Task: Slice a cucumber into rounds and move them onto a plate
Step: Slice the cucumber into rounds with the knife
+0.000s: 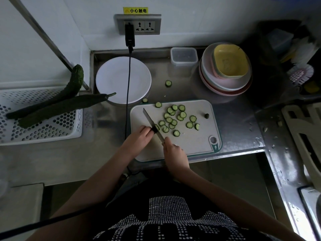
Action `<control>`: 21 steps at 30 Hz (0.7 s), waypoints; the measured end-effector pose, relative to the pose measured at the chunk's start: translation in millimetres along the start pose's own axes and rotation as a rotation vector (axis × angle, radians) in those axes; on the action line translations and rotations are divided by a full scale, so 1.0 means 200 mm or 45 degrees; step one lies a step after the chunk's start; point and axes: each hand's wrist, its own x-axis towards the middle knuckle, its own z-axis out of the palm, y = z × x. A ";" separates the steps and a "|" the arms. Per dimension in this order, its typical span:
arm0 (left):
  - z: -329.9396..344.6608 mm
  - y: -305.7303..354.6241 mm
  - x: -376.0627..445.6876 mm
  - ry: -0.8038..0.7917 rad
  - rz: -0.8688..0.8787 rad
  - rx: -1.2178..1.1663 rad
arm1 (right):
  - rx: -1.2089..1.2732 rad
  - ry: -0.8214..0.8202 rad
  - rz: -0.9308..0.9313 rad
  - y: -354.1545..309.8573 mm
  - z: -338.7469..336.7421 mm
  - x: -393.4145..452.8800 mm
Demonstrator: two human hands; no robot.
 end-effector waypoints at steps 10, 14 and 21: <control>0.01 -0.01 0.00 0.040 0.044 0.034 | -0.120 -0.119 0.053 0.01 0.02 0.02; 0.02 -0.02 -0.01 0.026 0.043 0.064 | -0.112 -0.133 0.071 0.01 0.01 0.02; 0.03 -0.02 -0.01 0.048 0.066 0.042 | 0.150 -0.047 0.127 0.01 -0.01 0.01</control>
